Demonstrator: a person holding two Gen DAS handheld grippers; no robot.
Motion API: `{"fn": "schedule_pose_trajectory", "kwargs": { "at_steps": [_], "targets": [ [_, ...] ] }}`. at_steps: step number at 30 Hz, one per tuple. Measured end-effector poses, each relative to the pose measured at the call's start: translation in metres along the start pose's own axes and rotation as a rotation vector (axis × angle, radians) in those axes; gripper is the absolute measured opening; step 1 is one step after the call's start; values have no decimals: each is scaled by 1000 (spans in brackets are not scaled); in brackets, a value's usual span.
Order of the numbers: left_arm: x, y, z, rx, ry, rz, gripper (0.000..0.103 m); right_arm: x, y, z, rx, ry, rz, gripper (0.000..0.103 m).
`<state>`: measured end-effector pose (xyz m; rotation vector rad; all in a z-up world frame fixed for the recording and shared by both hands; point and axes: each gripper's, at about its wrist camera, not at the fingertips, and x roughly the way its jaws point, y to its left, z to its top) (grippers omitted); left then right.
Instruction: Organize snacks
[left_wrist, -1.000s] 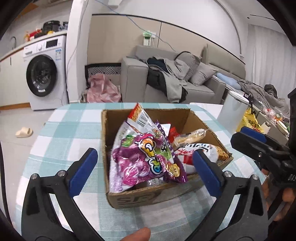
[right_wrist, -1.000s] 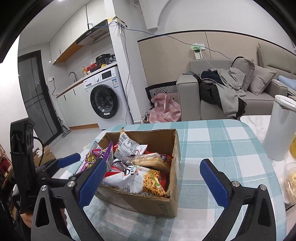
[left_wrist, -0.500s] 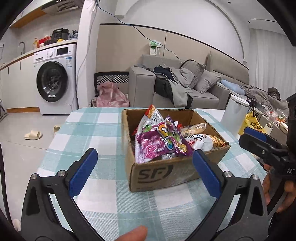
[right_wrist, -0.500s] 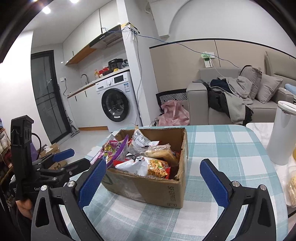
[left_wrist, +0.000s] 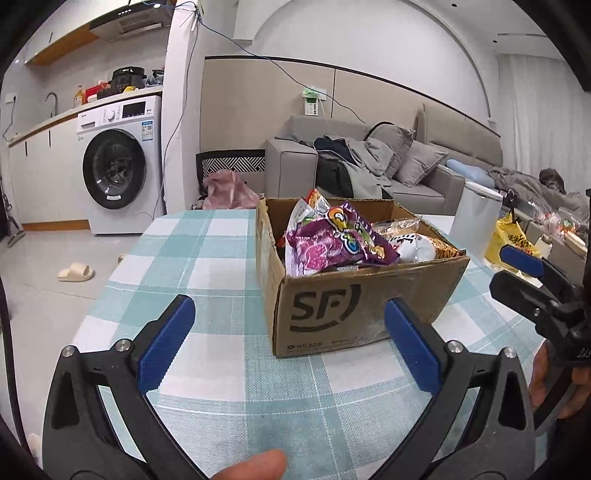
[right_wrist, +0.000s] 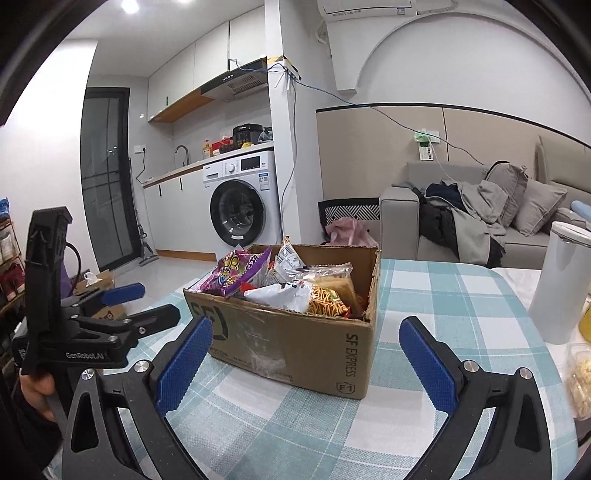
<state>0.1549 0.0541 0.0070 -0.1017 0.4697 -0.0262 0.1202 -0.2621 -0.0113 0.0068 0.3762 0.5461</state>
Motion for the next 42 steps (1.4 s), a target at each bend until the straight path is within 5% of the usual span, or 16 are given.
{"fn": "schedule_pose_trajectory", "kwargs": {
  "at_steps": [42],
  "targets": [
    [16,-5,-13,19,-11,19,102,-2,5,-14,-41,-35,-21,103]
  ]
}}
